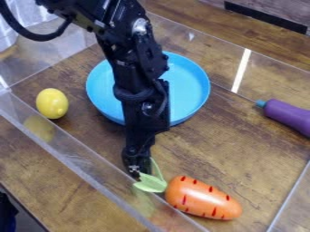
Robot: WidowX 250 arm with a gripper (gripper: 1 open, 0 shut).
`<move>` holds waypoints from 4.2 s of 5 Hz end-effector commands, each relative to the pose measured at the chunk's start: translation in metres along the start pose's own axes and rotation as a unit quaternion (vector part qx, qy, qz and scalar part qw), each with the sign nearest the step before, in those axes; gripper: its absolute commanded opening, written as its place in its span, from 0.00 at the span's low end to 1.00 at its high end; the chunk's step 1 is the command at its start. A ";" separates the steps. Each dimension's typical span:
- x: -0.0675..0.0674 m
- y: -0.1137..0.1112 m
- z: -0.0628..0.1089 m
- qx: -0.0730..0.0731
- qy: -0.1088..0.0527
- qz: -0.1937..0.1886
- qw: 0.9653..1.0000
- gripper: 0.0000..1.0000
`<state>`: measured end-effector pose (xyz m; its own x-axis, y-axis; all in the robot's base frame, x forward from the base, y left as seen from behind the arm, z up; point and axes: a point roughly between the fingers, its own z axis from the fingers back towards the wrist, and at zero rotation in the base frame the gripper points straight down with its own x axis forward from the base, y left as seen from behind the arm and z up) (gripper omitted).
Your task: Move the carrot to the right side
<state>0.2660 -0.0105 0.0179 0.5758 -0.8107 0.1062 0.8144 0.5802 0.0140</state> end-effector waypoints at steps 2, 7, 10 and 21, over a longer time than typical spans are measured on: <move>0.003 -0.004 0.010 0.006 -0.016 -0.032 0.999 1.00; 0.053 -0.023 0.003 -0.004 -0.012 -0.106 0.994 1.00; 0.104 -0.083 -0.003 -0.031 -0.003 -0.252 0.967 1.00; 0.131 -0.076 -0.011 -0.048 0.051 -0.240 0.968 0.00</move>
<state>0.2789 -0.1622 0.0184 0.1263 -0.9920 0.0071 0.9905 0.1257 -0.0559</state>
